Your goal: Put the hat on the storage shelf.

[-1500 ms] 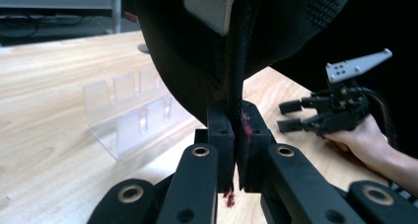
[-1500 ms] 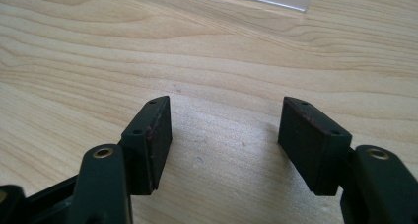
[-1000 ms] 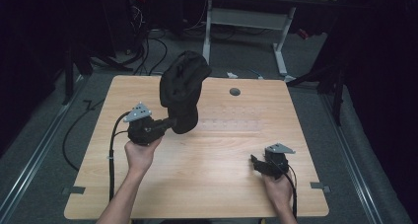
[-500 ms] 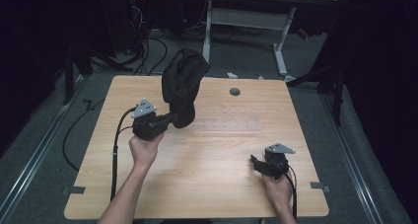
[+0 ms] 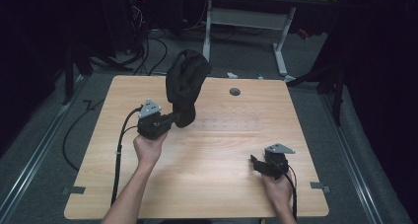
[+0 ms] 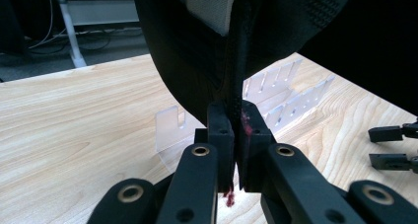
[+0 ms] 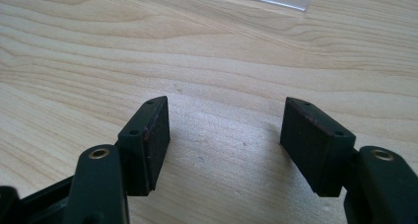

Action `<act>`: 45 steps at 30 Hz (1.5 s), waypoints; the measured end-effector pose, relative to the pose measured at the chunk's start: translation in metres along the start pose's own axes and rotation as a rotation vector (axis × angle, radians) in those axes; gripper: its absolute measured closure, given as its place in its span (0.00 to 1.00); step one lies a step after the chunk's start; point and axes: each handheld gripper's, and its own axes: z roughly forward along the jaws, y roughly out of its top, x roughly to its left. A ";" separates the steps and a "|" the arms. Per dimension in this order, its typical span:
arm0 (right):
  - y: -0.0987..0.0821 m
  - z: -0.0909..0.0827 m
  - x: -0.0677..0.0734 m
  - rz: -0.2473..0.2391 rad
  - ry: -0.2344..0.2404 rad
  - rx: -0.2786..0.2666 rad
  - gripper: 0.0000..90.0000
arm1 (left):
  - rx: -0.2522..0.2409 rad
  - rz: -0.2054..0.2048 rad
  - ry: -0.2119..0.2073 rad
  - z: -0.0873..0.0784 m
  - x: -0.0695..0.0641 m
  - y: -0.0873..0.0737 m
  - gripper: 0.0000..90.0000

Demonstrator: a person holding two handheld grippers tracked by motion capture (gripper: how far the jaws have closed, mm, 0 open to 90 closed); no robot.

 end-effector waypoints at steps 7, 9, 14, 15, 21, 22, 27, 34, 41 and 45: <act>0.000 0.000 0.000 -0.002 0.002 0.000 0.40 | 0.008 0.001 0.008 0.004 -0.001 -0.005 0.96; 0.000 0.000 0.000 -0.002 0.002 0.000 0.40 | 0.012 0.000 0.009 0.006 -0.001 -0.007 0.96; 0.000 0.000 0.000 -0.002 0.002 -0.001 0.40 | 0.018 -0.002 0.007 0.009 -0.001 -0.011 0.96; 0.000 0.000 0.000 -0.002 0.003 -0.001 0.40 | 0.021 -0.004 0.004 0.010 -0.001 -0.012 0.96; 0.000 0.000 0.000 -0.003 0.003 -0.002 0.39 | 0.041 -0.013 -0.003 0.013 0.000 -0.018 0.96; 0.000 0.000 0.000 -0.004 0.003 -0.002 0.39 | 0.046 -0.017 -0.003 0.013 0.001 -0.019 0.96; 0.000 0.000 0.000 -0.003 0.002 -0.002 0.39 | 0.049 -0.033 -0.010 0.012 0.003 -0.021 0.96; 0.000 0.000 0.000 -0.003 0.002 -0.002 0.39 | 0.054 -0.065 -0.026 0.011 0.006 -0.026 0.95; 0.000 0.000 0.000 -0.004 0.003 -0.002 0.39 | 0.063 -0.072 -0.025 0.010 0.006 -0.026 0.90; 0.000 0.000 0.000 -0.004 0.003 -0.002 0.39 | 0.068 -0.079 -0.019 0.008 0.006 -0.025 0.79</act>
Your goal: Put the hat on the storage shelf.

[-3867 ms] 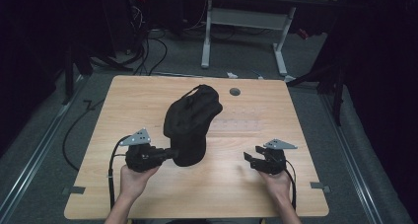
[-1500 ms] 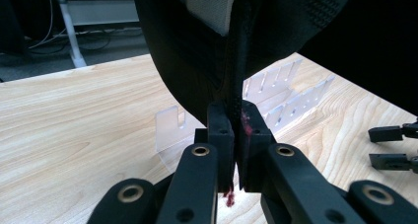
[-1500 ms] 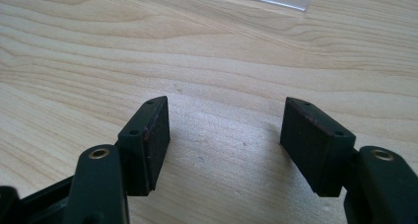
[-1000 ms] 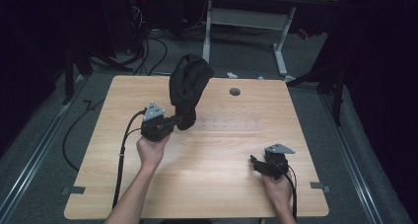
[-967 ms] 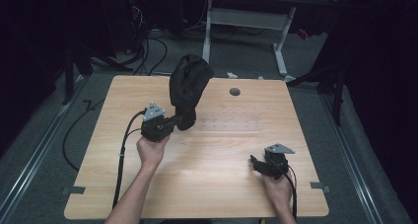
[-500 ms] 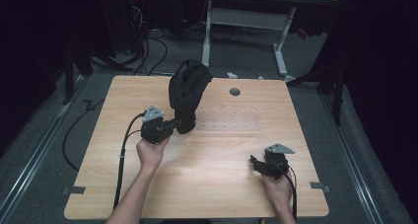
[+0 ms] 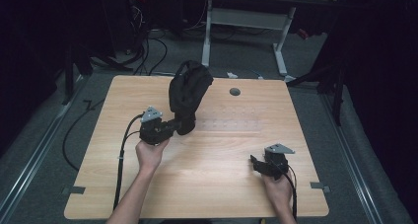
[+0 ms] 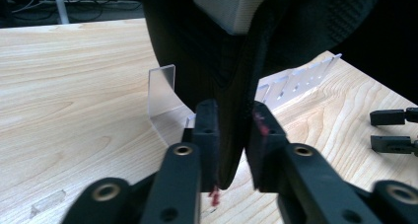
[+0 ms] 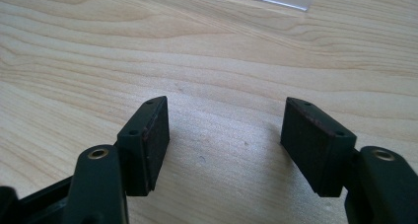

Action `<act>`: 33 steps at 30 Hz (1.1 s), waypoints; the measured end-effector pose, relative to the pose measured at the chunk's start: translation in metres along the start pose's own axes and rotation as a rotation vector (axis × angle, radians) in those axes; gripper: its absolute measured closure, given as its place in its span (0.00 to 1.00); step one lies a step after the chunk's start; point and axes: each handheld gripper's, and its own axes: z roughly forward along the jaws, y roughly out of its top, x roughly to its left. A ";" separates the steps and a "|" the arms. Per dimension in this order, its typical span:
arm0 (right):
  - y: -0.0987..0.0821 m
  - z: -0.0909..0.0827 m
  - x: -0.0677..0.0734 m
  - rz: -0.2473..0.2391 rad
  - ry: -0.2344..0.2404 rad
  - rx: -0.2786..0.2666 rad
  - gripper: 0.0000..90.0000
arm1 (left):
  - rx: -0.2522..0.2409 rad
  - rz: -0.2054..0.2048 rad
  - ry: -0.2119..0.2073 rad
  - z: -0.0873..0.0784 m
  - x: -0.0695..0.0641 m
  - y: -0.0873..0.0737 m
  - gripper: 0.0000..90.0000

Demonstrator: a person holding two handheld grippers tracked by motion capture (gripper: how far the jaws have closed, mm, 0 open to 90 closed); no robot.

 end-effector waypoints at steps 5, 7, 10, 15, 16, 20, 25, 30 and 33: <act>0.000 0.000 0.000 0.000 0.000 0.000 0.39 | 0.000 -0.005 -0.001 -0.003 0.000 0.001 0.65; 0.000 0.000 0.000 0.001 0.000 0.001 0.39 | 0.003 -0.006 -0.002 -0.004 -0.001 0.001 0.61; 0.000 0.000 0.000 0.001 0.000 0.000 0.39 | 0.007 -0.005 -0.004 -0.006 -0.002 0.002 0.55; 0.000 0.000 0.000 0.001 0.000 0.000 0.39 | 0.006 -0.005 -0.016 -0.010 -0.003 0.002 0.49; 0.000 0.000 0.000 0.000 0.000 0.000 0.39 | 0.005 -0.006 -0.023 -0.012 -0.003 0.003 0.48; 0.000 0.000 0.000 0.001 0.000 0.000 0.39 | 0.017 -0.026 -0.032 -0.017 -0.002 0.004 0.45; 0.000 0.000 0.000 0.001 0.000 0.000 0.39 | 0.017 -0.027 -0.031 -0.028 0.000 0.004 0.43; 0.000 0.000 0.000 0.000 0.000 0.000 0.39 | 0.016 -0.027 -0.034 -0.036 0.000 0.003 0.43; 0.000 0.000 0.000 0.001 0.000 0.000 0.39 | 0.017 -0.026 -0.034 -0.041 0.000 0.002 0.42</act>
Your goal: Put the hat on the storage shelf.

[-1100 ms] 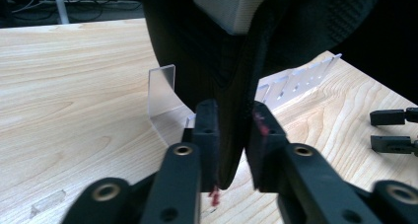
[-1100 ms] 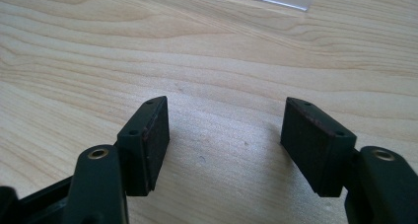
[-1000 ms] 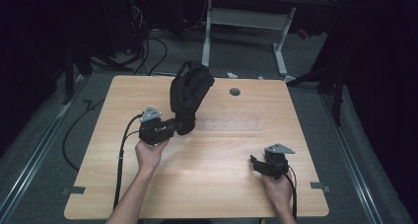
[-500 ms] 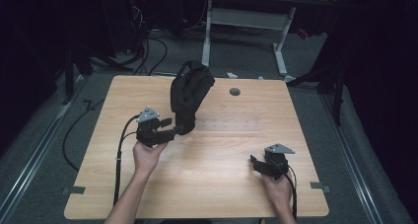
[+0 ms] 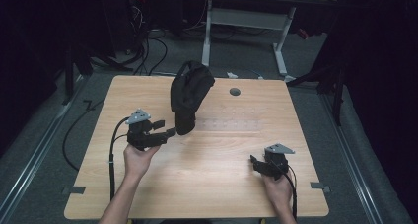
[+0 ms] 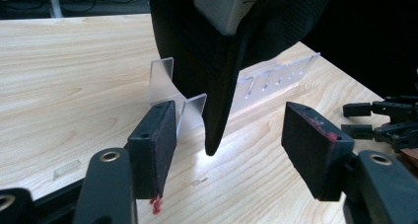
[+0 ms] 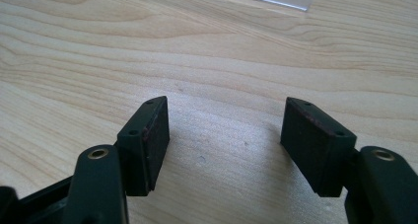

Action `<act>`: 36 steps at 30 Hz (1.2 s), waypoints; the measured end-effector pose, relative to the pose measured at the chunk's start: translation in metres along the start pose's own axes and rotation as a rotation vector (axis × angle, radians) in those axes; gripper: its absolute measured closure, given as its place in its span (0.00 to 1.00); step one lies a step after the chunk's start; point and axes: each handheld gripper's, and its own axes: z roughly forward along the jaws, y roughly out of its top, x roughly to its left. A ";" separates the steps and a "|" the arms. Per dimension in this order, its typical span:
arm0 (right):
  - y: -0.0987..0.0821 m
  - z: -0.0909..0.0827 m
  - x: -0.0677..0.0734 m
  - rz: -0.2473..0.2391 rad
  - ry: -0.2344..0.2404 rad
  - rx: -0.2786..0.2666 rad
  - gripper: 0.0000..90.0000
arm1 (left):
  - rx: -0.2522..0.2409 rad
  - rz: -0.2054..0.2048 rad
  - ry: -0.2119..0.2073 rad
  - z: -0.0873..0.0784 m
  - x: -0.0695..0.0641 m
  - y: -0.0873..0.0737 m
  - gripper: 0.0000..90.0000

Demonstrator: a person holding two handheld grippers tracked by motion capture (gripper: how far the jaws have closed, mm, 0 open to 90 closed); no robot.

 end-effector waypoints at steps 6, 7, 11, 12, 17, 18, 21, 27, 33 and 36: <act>0.000 0.000 0.000 0.000 0.000 0.000 0.39 | 0.001 -0.006 -0.006 -0.009 0.000 -0.002 0.42; 0.000 0.000 0.000 0.000 0.000 0.000 0.39 | 0.001 -0.005 -0.008 -0.010 0.000 -0.002 0.42; 0.000 0.000 0.000 0.000 0.000 0.000 0.39 | 0.005 -0.007 -0.011 -0.015 0.001 -0.006 0.42; 0.000 0.000 0.000 0.000 0.000 0.000 0.39 | 0.007 -0.010 -0.012 -0.017 0.001 -0.007 0.42; 0.000 0.000 0.000 0.000 0.000 0.000 0.39 | 0.008 -0.018 -0.014 -0.024 0.001 -0.011 0.41; 0.000 0.000 0.000 0.000 0.000 0.000 0.39 | 0.008 -0.020 -0.016 -0.025 0.001 -0.012 0.41; 0.000 0.000 0.000 0.000 0.000 0.000 0.39 | 0.012 -0.023 -0.015 -0.028 0.002 -0.015 0.41; 0.000 0.000 0.000 0.000 0.000 0.000 0.39 | 0.017 -0.028 -0.019 -0.033 0.001 -0.020 0.41; 0.000 0.000 0.000 0.000 0.000 0.000 0.39 | 0.025 -0.035 -0.008 -0.036 0.002 -0.028 0.41; 0.000 0.000 0.000 0.000 0.000 0.000 0.39 | 0.026 -0.041 -0.006 -0.038 0.002 -0.031 0.41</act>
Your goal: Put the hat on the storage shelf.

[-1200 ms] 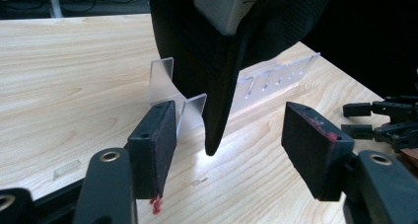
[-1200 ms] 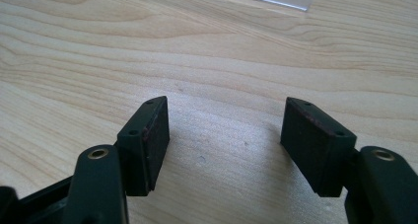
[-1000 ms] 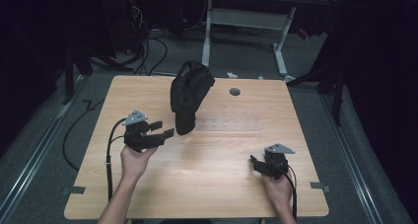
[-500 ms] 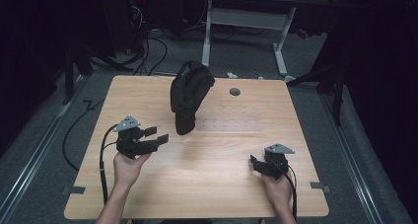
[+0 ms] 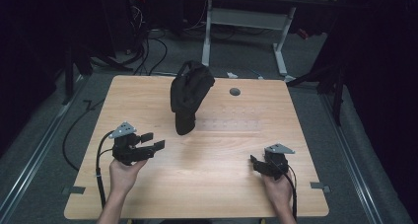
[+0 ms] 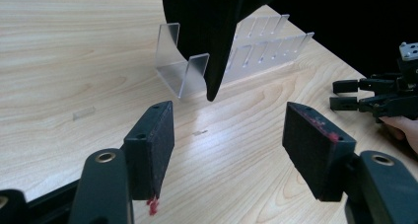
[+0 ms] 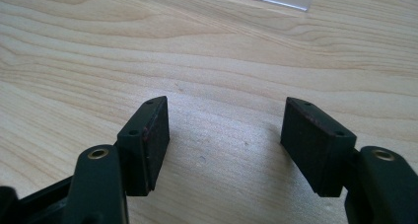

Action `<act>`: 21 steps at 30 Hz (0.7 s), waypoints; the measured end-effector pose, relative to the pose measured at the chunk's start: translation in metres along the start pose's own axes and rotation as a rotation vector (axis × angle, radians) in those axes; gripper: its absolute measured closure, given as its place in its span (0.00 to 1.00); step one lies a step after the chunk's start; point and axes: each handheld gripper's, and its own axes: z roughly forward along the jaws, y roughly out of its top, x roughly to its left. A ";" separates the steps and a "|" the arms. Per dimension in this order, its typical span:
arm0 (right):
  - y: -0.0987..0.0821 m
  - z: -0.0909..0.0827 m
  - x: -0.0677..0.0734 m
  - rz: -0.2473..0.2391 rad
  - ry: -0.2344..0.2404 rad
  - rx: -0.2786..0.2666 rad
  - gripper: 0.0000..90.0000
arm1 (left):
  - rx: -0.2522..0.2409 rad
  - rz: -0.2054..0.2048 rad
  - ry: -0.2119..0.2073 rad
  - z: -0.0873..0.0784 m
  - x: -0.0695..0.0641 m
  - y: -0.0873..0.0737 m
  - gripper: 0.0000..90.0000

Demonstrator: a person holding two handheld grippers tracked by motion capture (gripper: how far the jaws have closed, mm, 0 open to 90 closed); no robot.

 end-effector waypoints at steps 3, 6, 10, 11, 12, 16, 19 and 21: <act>0.000 0.000 0.000 0.000 0.000 0.000 0.39 | 0.000 -0.005 0.002 -0.001 0.000 -0.003 0.41; 0.000 0.000 0.000 0.000 0.000 0.000 0.39 | 0.004 -0.007 0.005 0.000 0.001 -0.006 0.41; 0.000 0.000 0.000 0.000 0.000 0.000 0.39 | 0.014 -0.013 0.014 0.001 0.001 -0.012 0.41; 0.000 0.000 0.000 0.000 0.000 0.000 0.39 | 0.020 -0.012 0.018 0.002 0.001 -0.014 0.40; 0.000 0.000 0.000 0.000 0.000 0.000 0.39 | 0.026 -0.012 0.023 0.002 0.001 -0.016 0.40; 0.000 0.000 0.000 0.000 0.000 0.000 0.39 | 0.048 -0.009 0.041 0.004 0.001 -0.024 0.40; 0.000 0.000 0.000 0.000 0.000 0.000 0.39 | 0.062 -0.009 0.051 0.006 0.002 -0.029 0.40; 0.000 0.000 0.000 0.000 0.000 0.000 0.39 | 0.069 -0.015 0.056 0.007 0.002 -0.033 0.40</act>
